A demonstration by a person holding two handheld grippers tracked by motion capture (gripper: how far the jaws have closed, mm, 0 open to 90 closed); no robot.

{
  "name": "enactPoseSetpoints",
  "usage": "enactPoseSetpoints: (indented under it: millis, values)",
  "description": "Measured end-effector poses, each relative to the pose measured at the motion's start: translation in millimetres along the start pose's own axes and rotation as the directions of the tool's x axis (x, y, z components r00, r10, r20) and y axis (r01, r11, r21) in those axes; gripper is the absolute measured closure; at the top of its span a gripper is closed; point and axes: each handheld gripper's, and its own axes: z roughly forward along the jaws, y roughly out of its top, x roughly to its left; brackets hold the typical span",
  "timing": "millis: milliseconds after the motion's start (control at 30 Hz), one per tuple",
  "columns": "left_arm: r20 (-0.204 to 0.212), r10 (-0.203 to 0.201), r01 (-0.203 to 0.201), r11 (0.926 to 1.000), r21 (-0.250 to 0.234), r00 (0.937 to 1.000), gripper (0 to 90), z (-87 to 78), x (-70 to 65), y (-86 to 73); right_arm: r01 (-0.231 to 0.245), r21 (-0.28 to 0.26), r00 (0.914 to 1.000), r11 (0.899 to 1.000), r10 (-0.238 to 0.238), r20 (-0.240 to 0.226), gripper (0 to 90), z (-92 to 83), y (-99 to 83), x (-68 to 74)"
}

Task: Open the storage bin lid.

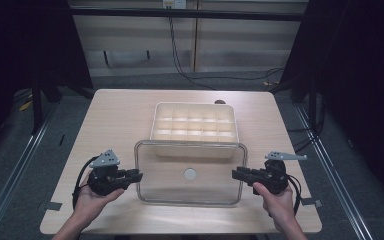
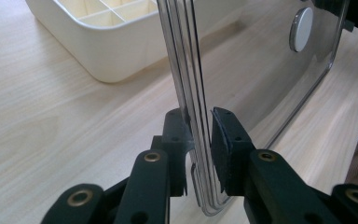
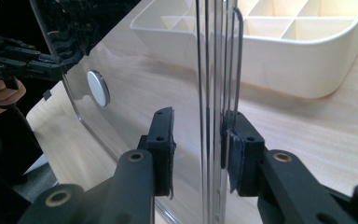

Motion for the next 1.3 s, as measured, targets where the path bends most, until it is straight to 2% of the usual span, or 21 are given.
enactPoseSetpoints:
  millis: [233, 567, 867, 1133, 1300]
  values:
    - [0.011, -0.023, 0.023, 0.9997, 0.009, 0.9997, 76.3, -0.7, -2.6, -8.4, -0.015, 0.017, 0.9999, 1.000, 0.015, -0.005, 66.1, 0.5, -7.2, 2.2]
    - [0.020, -0.023, 0.022, 0.9994, 0.027, 0.9996, 75.9, -2.0, -3.4, -14.3, -0.019, 0.030, 0.9997, 0.999, 0.020, -0.014, 66.2, 3.3, -13.4, 2.8]
    - [0.036, -0.023, 0.022, 0.9987, 0.046, 0.9991, 73.6, 3.7, -1.3, -16.4, -0.018, 0.045, 0.9998, 0.999, 0.018, 0.004, 66.4, 6.9, -16.7, 0.3]
    - [0.026, -0.016, 0.014, 0.9981, 0.060, 0.9995, 71.1, 7.8, -1.3, -18.6, 0.007, 0.063, 0.9988, 0.998, -0.010, 0.048, 63.8, 10.4, -19.8, 2.6]
    - [0.026, -0.021, 0.019, 0.9973, 0.071, 0.9994, 70.0, 9.8, 0.3, -19.3, 0.003, 0.070, 0.9986, 0.998, -0.006, 0.053, 63.0, 13.4, -18.6, 0.9]
